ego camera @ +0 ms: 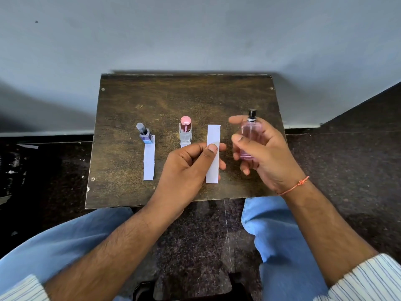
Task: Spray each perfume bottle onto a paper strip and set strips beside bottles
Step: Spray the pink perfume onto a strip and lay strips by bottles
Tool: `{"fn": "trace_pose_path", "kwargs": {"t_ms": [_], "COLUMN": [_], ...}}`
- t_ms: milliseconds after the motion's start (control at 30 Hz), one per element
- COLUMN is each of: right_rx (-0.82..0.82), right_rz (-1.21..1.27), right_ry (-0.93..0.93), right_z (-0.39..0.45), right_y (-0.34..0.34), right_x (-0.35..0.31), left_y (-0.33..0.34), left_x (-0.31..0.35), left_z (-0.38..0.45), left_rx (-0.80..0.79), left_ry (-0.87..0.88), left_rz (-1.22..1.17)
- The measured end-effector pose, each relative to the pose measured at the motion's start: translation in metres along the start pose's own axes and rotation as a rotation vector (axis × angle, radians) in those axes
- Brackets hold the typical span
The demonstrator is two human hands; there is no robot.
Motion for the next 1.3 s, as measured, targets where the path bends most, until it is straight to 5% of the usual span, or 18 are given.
{"fn": "trace_pose_path", "kwargs": {"t_ms": [300,967,1300], "right_rx": [-0.051,0.007,0.175], "right_rz": [-0.211,-0.567,-0.232], "right_ry": [-0.022,-0.452,0.02], "right_z": [0.001,-0.006,-0.003], "right_y": [0.006,0.001,-0.01], "right_x": [0.0,-0.029,-0.007], "left_y": [0.001,-0.001,-0.003], "left_x": [-0.001,-0.003,-0.005], "left_z": [0.003,0.005,0.005], "left_rx": [0.01,0.024,0.045], "left_ry": [-0.007,-0.013,-0.012], "left_rz": [-0.017,-0.018,0.049]}}
Point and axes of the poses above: each hand's wrist, its own z-axis towards the middle knuckle, its own y-axis out of the palm, x = y × z, the point moved 7 cm from there along z, towards the middle knuckle, and after that the axes turned 1 degree about -y, right-handed, at the moved point
